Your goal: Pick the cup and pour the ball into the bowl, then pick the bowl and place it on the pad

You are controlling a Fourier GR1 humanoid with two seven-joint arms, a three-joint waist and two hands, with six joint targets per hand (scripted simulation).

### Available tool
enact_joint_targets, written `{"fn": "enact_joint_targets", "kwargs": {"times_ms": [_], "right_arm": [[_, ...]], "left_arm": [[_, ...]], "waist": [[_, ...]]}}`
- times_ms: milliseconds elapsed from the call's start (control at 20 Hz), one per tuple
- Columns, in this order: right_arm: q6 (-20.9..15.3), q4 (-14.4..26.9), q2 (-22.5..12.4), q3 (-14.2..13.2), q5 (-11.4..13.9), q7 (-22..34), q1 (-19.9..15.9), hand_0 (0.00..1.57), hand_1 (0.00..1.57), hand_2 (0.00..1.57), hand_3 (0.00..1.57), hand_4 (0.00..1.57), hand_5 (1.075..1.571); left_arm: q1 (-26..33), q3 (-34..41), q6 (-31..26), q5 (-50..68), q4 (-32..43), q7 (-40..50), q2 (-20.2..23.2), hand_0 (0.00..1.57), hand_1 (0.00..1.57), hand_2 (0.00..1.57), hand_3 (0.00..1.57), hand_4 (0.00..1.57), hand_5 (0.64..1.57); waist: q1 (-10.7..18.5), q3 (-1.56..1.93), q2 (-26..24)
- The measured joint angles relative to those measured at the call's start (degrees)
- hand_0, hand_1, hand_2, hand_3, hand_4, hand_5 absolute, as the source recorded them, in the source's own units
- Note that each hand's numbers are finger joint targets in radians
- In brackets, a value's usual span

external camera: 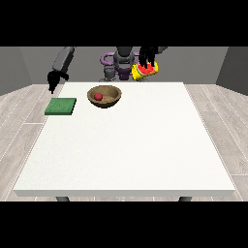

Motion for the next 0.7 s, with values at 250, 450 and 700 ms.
{"fn": "enact_joint_targets", "kwargs": {"times_ms": [250, 450, 700], "right_arm": [[-1.71, -1.38, 0.94, -0.90, -1.06, -0.32, -0.87, 0.00, 0.00, 0.35, 0.30, 0.71, 1.553], [-3.40, -2.56, 0.87, -2.60, -2.58, -0.83, -2.35, 0.00, 0.00, 0.39, 0.24, 0.69, 1.546], [-4.20, -4.75, 1.32, -4.05, -4.10, -3.00, -2.82, 0.00, 0.00, 0.40, 0.08, 0.59, 1.544]], "left_arm": [[10.57, 7.34, 6.82, 13.86, -1.25, -8.58, -1.06, 1.27, 1.27, 1.09, 0.80, 1.40, 1.571], [18.01, 12.33, 12.05, 25.41, -1.91, -19.24, -2.52, 1.28, 1.28, 1.10, 0.75, 1.42, 1.567], [20.37, 19.89, 10.10, 41.43, -1.97, -34.39, -1.72, 0.78, 0.78, 0.67, 0.00, 0.94, 1.547]], "waist": [[4.69, -0.30, 5.04], [8.70, -0.50, 10.41], [11.14, -0.76, 16.05]]}}
